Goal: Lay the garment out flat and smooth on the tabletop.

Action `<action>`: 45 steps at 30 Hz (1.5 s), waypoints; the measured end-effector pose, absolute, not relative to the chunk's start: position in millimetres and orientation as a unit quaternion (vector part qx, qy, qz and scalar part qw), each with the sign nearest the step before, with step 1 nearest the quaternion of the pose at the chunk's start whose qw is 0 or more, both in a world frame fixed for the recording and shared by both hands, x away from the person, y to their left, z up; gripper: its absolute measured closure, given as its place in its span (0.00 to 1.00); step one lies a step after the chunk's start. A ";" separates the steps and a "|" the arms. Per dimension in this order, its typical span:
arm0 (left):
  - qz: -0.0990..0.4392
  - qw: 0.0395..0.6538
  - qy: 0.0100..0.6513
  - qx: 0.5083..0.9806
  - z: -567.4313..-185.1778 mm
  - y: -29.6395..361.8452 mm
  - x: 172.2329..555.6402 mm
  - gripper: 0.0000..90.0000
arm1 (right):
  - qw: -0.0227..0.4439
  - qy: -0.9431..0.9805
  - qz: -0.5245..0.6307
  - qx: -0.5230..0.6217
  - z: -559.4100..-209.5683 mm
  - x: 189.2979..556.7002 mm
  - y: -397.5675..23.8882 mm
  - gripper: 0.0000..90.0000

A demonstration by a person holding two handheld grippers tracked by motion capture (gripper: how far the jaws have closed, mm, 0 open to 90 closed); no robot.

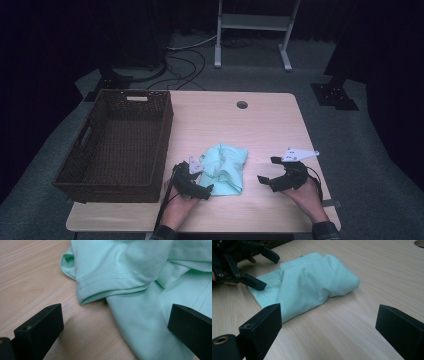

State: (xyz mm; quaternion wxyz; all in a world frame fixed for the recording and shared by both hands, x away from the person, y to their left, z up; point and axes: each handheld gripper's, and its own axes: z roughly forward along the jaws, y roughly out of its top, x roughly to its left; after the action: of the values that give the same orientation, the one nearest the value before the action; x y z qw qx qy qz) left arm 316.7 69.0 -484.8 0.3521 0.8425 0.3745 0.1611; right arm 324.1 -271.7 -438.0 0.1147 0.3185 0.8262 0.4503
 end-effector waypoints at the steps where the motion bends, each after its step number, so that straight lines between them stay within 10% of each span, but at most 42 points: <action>1: 0.161 0.352 0.375 0.843 -484.8 69.0 316.7 0.00 | 0.116 0.827 0.449 0.318 -437.3 324.8 -269.5 0.07; 45: 0.162 0.352 0.378 0.841 -484.7 69.9 316.0 0.00 | 0.111 0.835 0.466 0.272 -419.4 353.3 -215.4 0.39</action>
State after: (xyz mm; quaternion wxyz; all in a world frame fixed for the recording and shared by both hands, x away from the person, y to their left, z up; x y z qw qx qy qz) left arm 316.0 69.9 -484.7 0.3517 0.8410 0.3778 0.1623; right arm 353.3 -215.4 -419.4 0.1111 0.2721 0.8345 0.4660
